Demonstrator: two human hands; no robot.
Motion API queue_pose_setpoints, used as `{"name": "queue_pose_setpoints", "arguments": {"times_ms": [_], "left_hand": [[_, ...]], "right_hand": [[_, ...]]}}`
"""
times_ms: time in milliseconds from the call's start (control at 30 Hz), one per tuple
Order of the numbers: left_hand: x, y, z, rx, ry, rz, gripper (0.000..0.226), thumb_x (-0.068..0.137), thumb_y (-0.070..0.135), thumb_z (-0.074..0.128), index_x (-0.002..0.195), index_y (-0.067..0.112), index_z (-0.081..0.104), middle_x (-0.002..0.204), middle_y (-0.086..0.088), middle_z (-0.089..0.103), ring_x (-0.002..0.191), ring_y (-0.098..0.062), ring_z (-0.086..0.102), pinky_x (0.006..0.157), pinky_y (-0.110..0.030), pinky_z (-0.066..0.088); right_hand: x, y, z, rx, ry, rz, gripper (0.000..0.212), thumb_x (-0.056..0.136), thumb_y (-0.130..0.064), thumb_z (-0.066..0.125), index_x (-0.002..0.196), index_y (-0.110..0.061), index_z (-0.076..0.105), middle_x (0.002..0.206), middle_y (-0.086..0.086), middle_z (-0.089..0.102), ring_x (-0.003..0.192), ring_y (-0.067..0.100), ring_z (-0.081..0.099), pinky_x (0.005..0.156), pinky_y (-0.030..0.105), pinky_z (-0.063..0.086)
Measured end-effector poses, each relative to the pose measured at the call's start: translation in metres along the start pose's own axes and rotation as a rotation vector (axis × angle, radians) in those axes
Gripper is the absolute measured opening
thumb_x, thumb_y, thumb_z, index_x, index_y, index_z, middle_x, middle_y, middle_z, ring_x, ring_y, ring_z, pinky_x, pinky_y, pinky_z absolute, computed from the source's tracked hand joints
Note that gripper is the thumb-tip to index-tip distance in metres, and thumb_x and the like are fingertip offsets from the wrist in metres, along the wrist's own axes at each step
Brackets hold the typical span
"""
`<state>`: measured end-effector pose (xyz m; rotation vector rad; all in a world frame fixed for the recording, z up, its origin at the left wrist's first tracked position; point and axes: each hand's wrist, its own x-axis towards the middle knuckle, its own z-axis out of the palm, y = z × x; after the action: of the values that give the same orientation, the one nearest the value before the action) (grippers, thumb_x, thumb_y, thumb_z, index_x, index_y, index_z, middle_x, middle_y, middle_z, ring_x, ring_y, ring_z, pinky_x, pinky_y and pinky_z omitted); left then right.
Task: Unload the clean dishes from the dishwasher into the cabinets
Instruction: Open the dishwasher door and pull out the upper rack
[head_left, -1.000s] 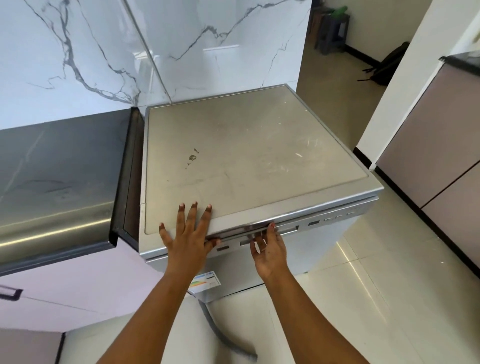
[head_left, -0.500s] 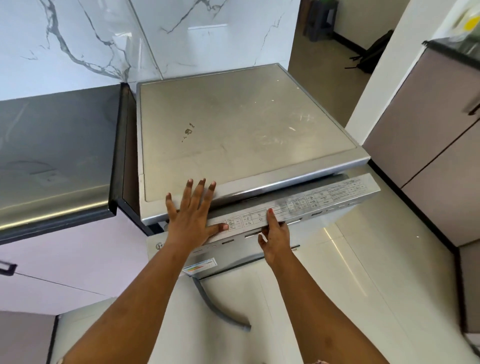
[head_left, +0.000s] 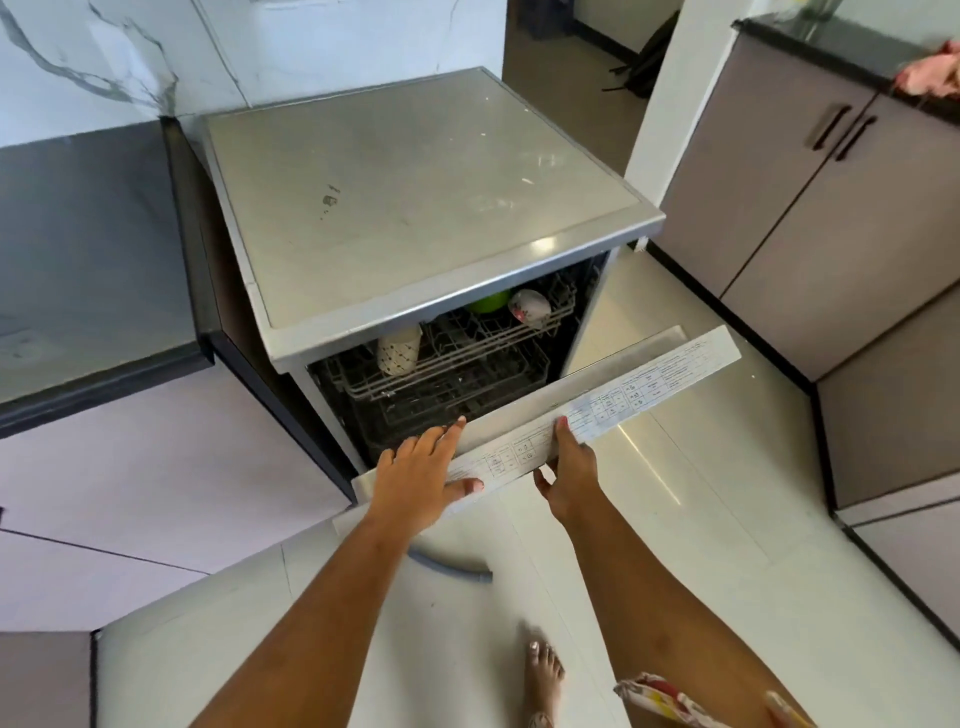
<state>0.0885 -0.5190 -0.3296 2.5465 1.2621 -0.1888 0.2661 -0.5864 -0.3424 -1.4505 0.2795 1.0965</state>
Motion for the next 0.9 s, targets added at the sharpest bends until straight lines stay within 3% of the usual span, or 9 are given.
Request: {"name": "queue_pose_setpoints", "arguments": {"times_ms": [100, 167, 333, 467, 667, 800, 900], "left_hand": [[-0.014, 0.011, 0.016, -0.053, -0.112, 0.020, 0.085, 0.082, 0.067, 0.044, 0.147, 0.040, -0.003, 0.149, 0.009, 0.025, 0.133, -0.020, 0.031, 0.105, -0.044, 0.027], [-0.024, 0.019, 0.029, -0.088, -0.191, 0.011, 0.085, 0.082, 0.065, 0.047, 0.145, 0.043, -0.005, 0.150, 0.010, 0.021, 0.134, -0.022, 0.028, 0.105, -0.045, 0.025], [-0.041, 0.040, 0.062, -0.157, -0.370, 0.020, 0.089, 0.083, 0.054, 0.058, 0.144, 0.046, -0.007, 0.151, 0.006, 0.019, 0.135, -0.026, 0.024, 0.105, -0.049, 0.024], [-0.046, 0.057, 0.084, -0.178, -0.512, 0.039, 0.099, 0.082, 0.047, 0.064, 0.146, 0.038, -0.010, 0.153, -0.001, 0.016, 0.138, -0.033, 0.023, 0.107, -0.052, 0.027], [-0.071, 0.077, 0.128, -0.130, -0.473, 0.082, 0.102, 0.081, 0.044, 0.066, 0.149, 0.031, -0.009, 0.152, -0.001, 0.018, 0.139, -0.028, 0.022, 0.108, -0.051, 0.028], [-0.090, 0.091, 0.166, -0.098, -0.380, 0.092, 0.101, 0.079, 0.043, 0.068, 0.149, 0.029, -0.003, 0.150, 0.002, 0.022, 0.141, -0.025, 0.020, 0.110, -0.050, 0.029], [-0.102, 0.097, 0.195, -0.060, -0.329, 0.110, 0.101, 0.078, 0.045, 0.068, 0.149, 0.028, -0.002, 0.149, 0.001, 0.024, 0.139, -0.024, 0.024, 0.110, -0.047, 0.031]], "right_hand": [[-0.009, 0.006, -0.017, -0.065, 0.082, 0.044, 0.071, 0.067, -0.058, 0.074, 0.117, -0.021, 0.040, 0.108, 0.000, 0.053, 0.104, 0.021, 0.052, 0.074, 0.039, 0.047], [-0.012, 0.013, -0.029, -0.120, 0.149, 0.075, 0.080, 0.063, -0.053, 0.080, 0.120, -0.020, 0.034, 0.106, 0.002, 0.049, 0.099, 0.021, 0.049, 0.074, 0.039, 0.047], [-0.010, 0.043, -0.068, -0.241, 0.243, 0.074, 0.076, 0.077, -0.036, 0.075, 0.132, -0.016, 0.027, 0.110, 0.008, 0.050, 0.091, 0.021, 0.049, 0.082, 0.040, 0.048], [-0.006, 0.059, -0.096, -0.378, 0.268, 0.029, 0.082, 0.083, -0.037, 0.068, 0.142, -0.009, 0.019, 0.126, 0.013, 0.051, 0.108, 0.029, 0.052, 0.090, 0.046, 0.051], [-0.003, 0.075, -0.131, -0.544, 0.315, 0.067, 0.098, 0.087, -0.038, 0.063, 0.149, -0.022, -0.011, 0.143, 0.018, 0.035, 0.125, 0.038, 0.041, 0.091, 0.056, 0.049], [0.005, 0.089, -0.162, -0.530, 0.246, 0.129, 0.088, 0.088, -0.033, 0.063, 0.149, -0.019, 0.001, 0.145, 0.016, 0.033, 0.126, 0.039, 0.042, 0.091, 0.056, 0.049], [0.008, 0.108, -0.187, -0.406, 0.218, 0.169, 0.085, 0.089, -0.029, 0.063, 0.146, -0.032, 0.000, 0.139, 0.012, 0.040, 0.125, 0.034, 0.041, 0.089, 0.056, 0.049]]}}
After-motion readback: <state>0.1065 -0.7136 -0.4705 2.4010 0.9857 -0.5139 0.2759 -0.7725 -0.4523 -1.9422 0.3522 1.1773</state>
